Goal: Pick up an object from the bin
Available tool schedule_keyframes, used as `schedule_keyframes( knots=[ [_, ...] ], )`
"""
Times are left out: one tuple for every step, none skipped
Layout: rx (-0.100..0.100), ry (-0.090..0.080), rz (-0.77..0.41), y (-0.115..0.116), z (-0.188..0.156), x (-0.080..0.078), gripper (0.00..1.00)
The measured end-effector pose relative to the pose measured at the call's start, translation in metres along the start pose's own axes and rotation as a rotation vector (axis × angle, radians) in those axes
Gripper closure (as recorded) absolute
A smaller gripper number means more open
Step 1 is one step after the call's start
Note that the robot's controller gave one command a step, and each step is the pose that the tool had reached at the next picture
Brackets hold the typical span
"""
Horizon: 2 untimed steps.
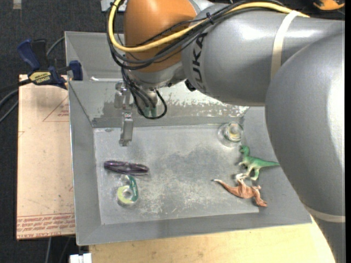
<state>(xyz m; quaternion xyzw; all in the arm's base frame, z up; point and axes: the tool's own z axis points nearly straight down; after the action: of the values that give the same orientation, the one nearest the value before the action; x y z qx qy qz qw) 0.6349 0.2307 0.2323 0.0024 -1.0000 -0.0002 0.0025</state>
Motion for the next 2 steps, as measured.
schedule_keyframes(
  knots=[
    [-0.001,-0.007,0.005,-0.002,-0.006,-0.001,0.0],
    [-0.002,-0.004,0.224,-0.029,0.106,0.027,0.0]
  ],
)
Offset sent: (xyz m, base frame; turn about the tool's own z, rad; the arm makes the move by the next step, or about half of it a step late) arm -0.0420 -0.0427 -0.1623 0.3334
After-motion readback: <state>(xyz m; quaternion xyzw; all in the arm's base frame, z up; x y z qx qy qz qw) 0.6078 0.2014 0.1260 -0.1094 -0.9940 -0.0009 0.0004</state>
